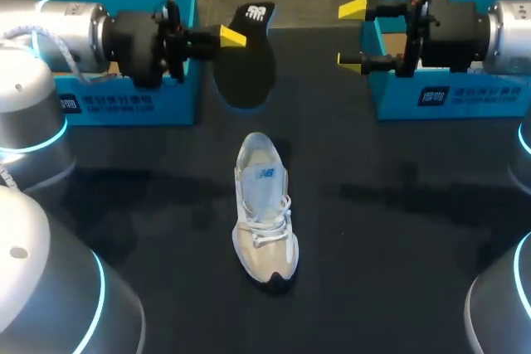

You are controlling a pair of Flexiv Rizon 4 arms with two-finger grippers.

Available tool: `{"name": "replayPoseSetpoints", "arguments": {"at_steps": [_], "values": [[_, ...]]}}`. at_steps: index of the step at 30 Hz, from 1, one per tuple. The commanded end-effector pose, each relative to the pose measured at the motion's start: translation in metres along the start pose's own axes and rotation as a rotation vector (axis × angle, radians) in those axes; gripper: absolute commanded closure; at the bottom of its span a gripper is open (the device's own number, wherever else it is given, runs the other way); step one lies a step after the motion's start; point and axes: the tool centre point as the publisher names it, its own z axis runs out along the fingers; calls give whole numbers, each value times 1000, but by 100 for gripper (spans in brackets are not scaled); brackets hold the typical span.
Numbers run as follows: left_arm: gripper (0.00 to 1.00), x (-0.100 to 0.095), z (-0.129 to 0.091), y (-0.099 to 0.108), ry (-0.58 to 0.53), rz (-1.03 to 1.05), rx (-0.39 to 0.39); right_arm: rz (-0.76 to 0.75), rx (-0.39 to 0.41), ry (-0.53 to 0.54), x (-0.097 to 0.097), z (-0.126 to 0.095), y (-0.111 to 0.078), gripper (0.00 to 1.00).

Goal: Take the shoe out of the shoebox, open the shoe tongue, remove and reinsert the insole, then place the shoe into the shoebox

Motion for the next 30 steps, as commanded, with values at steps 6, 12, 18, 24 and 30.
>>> {"name": "replayPoseSetpoints", "arguments": {"at_steps": [6,12,18,24,30], "values": [[100,-13,-11,-9,45,-1157,-9,0,0,-2,0,2,1,0],[100,-6,-10,-12,-119,-1661,150,0,0,-2,0,2,1,0],[100,-7,-10,-13,-168,-1721,203,0,0,-2,0,2,1,0],[100,-7,-10,-13,-168,-1721,203,0,0,-2,0,2,1,0],[100,-7,-10,-13,-168,-1721,203,0,0,-2,0,2,1,0]]}}
